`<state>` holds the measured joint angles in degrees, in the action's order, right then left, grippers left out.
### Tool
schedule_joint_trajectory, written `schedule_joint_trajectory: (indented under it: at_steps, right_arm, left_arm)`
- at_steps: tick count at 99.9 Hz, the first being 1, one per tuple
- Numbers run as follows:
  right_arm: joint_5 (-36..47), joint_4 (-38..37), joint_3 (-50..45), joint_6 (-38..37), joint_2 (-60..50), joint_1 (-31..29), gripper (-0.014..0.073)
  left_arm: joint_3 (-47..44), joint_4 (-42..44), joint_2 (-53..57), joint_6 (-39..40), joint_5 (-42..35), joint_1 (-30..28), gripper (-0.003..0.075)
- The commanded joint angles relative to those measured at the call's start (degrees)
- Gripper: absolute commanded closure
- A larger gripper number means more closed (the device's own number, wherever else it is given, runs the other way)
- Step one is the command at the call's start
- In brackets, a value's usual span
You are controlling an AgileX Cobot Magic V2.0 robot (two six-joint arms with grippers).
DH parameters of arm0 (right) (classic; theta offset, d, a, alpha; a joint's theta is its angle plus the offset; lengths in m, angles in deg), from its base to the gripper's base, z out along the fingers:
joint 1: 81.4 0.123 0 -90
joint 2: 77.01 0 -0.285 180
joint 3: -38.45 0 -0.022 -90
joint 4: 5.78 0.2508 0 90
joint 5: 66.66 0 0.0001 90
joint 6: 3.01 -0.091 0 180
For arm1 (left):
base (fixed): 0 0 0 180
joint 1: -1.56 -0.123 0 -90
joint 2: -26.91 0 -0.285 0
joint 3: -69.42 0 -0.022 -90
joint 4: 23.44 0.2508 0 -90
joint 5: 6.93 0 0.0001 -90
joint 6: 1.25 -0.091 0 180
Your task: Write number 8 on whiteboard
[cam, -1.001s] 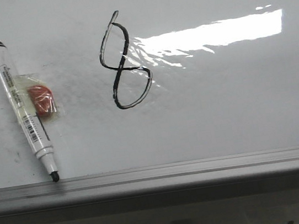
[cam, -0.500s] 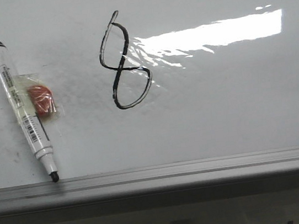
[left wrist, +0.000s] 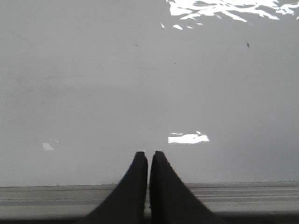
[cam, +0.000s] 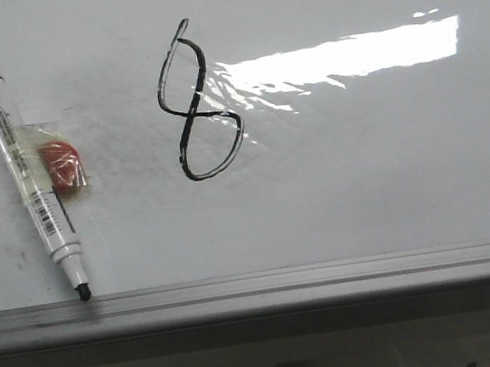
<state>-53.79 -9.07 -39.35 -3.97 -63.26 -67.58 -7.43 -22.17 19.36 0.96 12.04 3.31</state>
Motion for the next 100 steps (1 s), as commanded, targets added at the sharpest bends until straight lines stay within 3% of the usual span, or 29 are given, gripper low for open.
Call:
schedule_joint_trajectory:
  at_steps: [1,18,43,60,100]
  right_arm:
    - [0.0,0.5,-0.7,-2.4,-1.2,-7.2,0.0658]
    - [-12.6,0.6,-0.7,-2.7,-5.9,-16.3,0.0658]
    - [-26.1,2.2,-0.7,-2.8,-7.8,-20.3,0.0658]
    - [-30.7,2.2,-0.7,-1.9,-7.8,-20.5,0.0658]
    - [-30.4,2.2,-0.7,-1.0,-7.8,-20.5,0.0658]
  left_arm:
    - [-2.3,-0.2,1.6,0.0,-2.6,0.0,0.0741]
    - [-2.3,-0.2,1.6,0.0,-2.6,0.0,0.0741]
    - [-2.3,-0.2,1.6,0.0,-2.6,0.0,0.0741]
    - [-2.3,-0.2,1.6,0.0,-2.6,0.0,0.0741]
    - [-2.3,-0.2,1.6,0.0,-2.6,0.0,0.0741]
